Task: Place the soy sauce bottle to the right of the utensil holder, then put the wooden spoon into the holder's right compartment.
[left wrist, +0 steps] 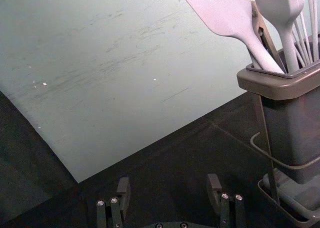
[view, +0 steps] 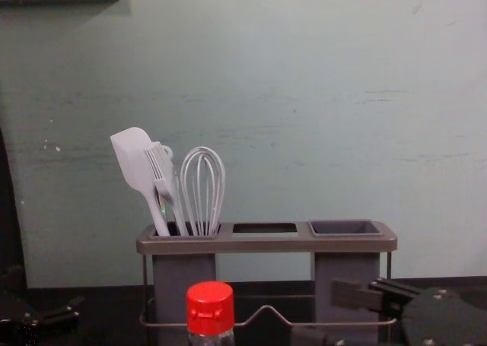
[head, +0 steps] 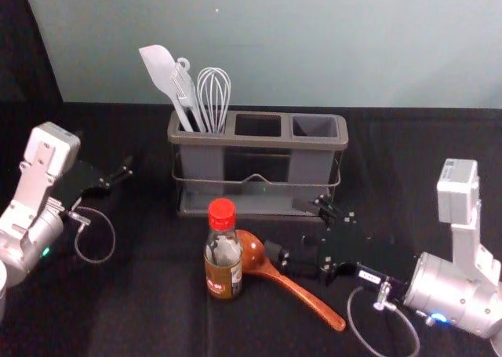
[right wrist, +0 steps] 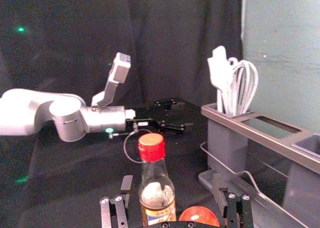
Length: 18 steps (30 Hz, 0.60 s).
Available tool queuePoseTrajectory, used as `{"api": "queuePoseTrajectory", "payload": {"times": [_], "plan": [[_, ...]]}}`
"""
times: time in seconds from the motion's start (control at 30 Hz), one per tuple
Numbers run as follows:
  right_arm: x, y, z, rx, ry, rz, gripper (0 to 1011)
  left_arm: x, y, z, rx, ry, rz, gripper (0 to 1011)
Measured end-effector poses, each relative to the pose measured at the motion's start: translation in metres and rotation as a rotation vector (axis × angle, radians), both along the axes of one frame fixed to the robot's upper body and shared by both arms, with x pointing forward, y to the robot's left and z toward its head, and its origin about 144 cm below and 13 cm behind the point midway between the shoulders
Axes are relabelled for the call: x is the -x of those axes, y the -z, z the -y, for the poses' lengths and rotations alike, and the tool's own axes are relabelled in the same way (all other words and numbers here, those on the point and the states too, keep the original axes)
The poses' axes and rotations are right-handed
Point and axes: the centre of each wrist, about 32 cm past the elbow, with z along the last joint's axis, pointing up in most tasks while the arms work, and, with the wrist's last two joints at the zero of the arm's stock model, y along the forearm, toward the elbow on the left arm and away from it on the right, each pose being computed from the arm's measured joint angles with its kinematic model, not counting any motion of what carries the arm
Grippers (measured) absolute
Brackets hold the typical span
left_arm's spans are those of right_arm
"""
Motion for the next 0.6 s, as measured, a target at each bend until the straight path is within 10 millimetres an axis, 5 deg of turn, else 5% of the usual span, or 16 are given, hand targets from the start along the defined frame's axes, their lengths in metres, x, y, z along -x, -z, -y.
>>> {"api": "queuePoseTrajectory", "payload": {"times": [0.6], "plan": [[-0.01,0.001,-0.026,0.021,-0.062,0.013,1003,0.0,0.0,0.0,0.0,0.0,0.0,1005]]}}
